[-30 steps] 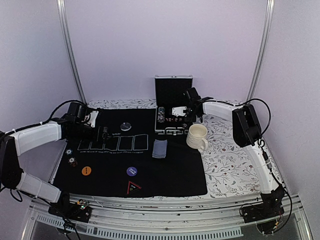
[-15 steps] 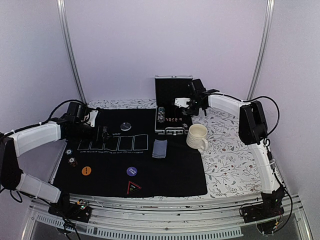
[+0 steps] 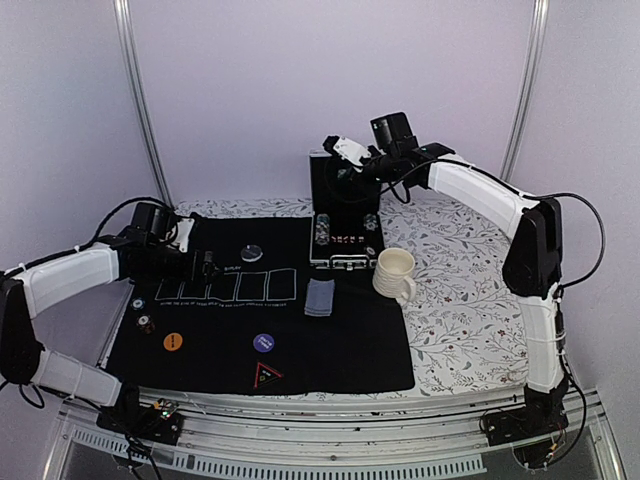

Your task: Distribute texas hold em gaming equipment

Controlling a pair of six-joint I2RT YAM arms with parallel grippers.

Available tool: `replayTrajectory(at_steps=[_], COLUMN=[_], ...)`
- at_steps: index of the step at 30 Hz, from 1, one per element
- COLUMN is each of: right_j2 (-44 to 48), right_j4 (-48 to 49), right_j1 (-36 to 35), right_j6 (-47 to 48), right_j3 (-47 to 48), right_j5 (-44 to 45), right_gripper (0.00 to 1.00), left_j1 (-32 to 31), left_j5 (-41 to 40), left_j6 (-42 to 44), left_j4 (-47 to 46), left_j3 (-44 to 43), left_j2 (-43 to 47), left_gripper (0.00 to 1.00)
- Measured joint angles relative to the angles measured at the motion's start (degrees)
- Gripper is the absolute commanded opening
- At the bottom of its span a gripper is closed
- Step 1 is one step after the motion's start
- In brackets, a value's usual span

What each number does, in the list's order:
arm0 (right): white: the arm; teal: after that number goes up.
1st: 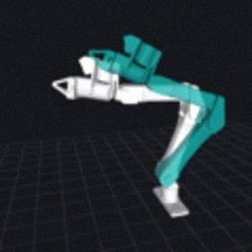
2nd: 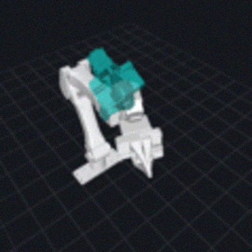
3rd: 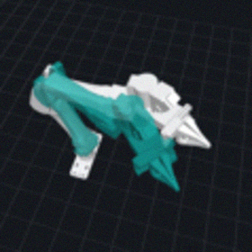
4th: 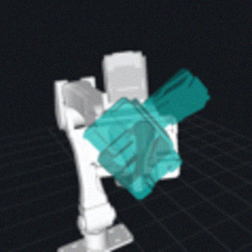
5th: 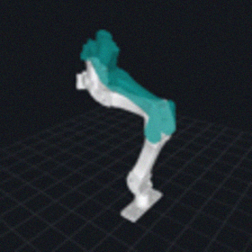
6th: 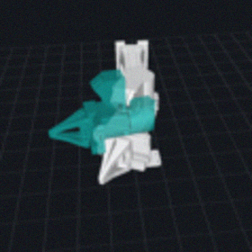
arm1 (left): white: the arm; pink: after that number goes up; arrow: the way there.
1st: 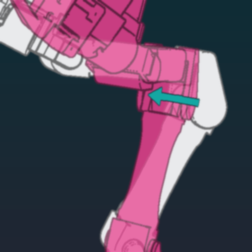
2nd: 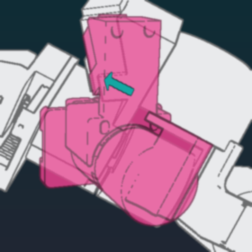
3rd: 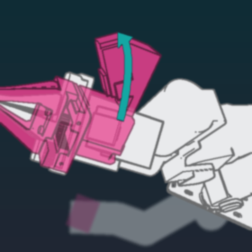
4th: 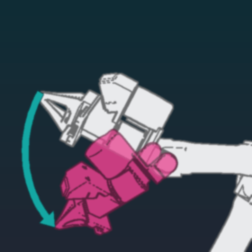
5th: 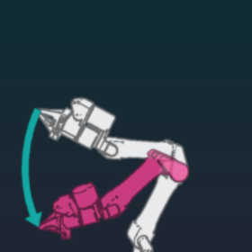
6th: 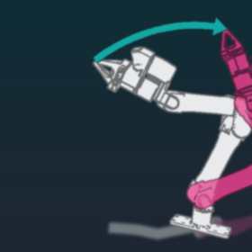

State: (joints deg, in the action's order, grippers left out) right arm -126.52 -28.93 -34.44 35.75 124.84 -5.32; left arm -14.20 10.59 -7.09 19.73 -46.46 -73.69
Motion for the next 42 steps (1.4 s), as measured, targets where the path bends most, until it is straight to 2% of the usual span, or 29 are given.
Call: replayTrajectory(at_steps=[5,9,18,27,32,42], right_j2=[4.37,7.02,8.74,10.01,9.99,5.75], right_j4=[-0.59,-0.68,0.02,12.74,17.55,20.76], right_j1=[-9.62,-15.17,-20.15,-23.54,-23.23,-21.4], right_j6=[-9.01,-18.95,-41.62,-59.23,-64.3,-65.81], right_j3=[-0.81,-6.62,-23.91,-43.36,-44.96,-39.78], right_j5=[-1.44,-7.54,-17.35,-25.99,-28.09,-28.04], right_gripper=[0.01,0.01,0.01,0.01,0.01,0.01], left_j1=[0.0,0.0,0.0,-0.31,-1.88,-9.11], left_j5=[-0.57,-0.85,-1.01,0.92,2.1,1.99], left_j6=[0.0,0.0,0.0,0.0,0.02,1.11], left_j4=[0.02,0.02,0.02,0.0,1.25,5.57], left_j3=[0.0,0.0,0.0,0.0,-0.35,-3.89], left_j2=[2.1,3.21,6.49,6.8,6.14,5.42], left_gripper=[0.98,0.98,0.98,0.98,0.98,0.98])
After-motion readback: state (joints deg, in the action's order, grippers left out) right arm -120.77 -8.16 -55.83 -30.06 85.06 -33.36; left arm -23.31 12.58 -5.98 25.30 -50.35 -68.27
